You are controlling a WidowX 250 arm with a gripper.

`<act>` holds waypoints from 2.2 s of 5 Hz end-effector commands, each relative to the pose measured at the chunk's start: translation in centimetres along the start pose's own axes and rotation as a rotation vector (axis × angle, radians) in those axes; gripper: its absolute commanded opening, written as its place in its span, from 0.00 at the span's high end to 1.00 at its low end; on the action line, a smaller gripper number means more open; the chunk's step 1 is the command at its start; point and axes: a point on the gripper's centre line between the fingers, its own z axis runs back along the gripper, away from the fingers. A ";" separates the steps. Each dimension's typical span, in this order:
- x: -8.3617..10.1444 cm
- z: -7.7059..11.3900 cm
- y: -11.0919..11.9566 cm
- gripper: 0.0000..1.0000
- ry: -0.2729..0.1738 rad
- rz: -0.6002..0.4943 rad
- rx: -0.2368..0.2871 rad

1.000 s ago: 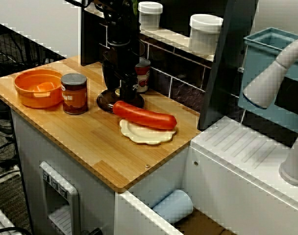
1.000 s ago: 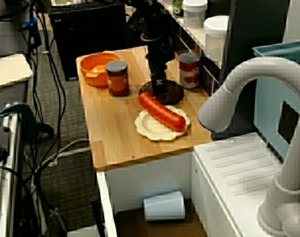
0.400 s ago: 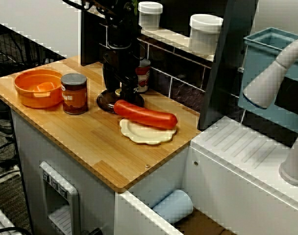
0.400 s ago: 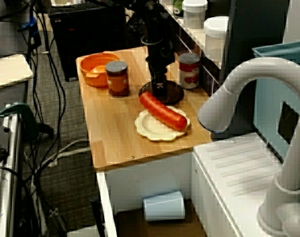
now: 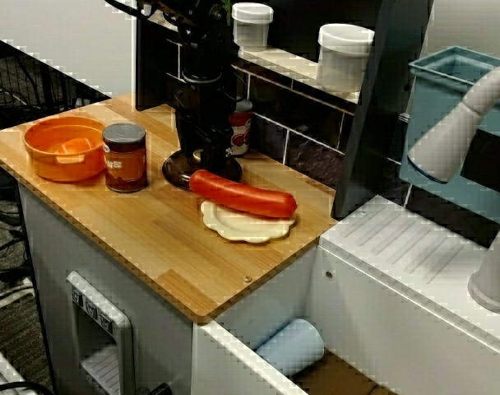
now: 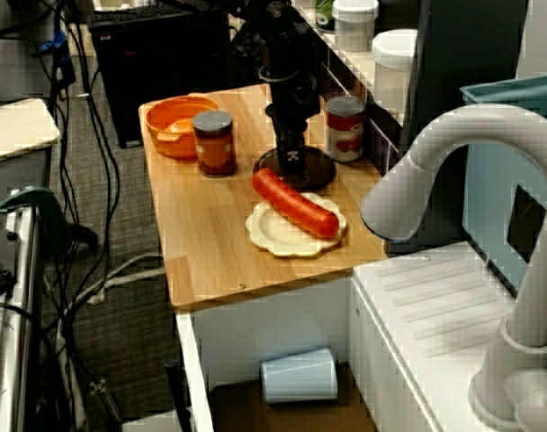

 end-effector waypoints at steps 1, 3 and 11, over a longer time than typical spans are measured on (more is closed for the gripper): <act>0.2 0.3 0.9 1.00 -0.016 0.013 -0.004; 0.1 2.6 1.8 1.00 -0.035 0.032 -0.062; -4.1 12.2 5.2 1.00 -0.111 0.000 -0.189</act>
